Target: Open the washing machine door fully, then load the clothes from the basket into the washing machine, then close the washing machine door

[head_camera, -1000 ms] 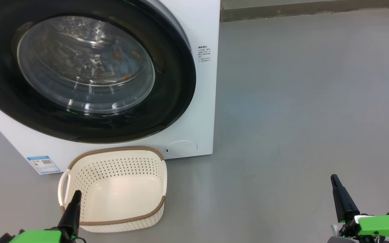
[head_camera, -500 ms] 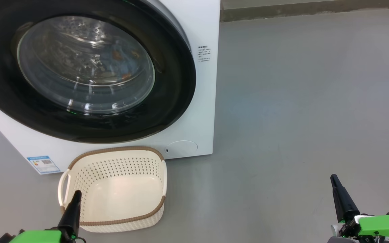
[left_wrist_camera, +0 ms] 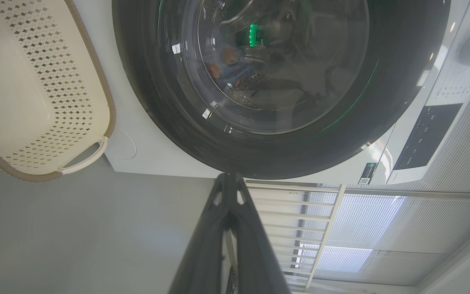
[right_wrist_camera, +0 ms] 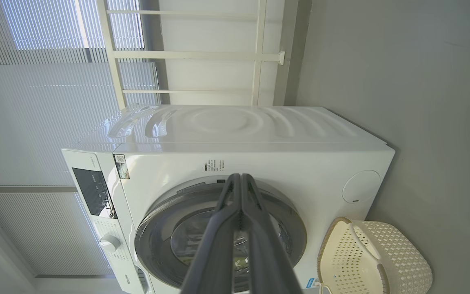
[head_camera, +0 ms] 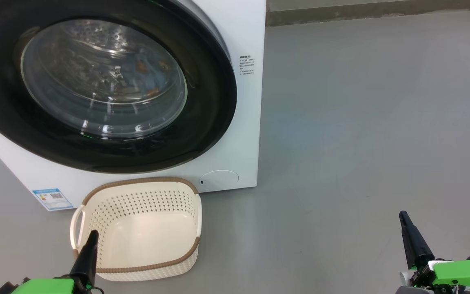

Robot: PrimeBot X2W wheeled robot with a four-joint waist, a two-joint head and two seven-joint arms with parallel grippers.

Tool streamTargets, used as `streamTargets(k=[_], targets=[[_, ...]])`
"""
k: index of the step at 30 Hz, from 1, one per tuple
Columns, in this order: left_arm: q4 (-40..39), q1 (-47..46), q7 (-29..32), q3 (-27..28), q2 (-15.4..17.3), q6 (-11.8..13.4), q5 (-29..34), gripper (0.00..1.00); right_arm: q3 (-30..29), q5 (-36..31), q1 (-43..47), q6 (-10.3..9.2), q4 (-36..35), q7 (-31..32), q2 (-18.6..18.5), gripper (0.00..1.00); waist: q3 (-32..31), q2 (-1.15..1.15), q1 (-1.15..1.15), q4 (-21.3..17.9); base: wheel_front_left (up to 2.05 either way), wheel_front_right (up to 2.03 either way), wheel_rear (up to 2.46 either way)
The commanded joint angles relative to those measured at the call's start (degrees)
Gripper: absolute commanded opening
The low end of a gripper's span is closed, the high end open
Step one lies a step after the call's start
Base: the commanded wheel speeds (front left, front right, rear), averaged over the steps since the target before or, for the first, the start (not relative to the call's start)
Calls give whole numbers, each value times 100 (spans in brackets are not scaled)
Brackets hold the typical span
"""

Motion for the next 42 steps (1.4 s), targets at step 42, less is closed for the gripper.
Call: streamTargets(k=[42], targets=[[-110,-241,36,172,149,-41,-48,0,53,-50,-265,8,-168,58,19,0,0,0,0,0,0,0,0]])
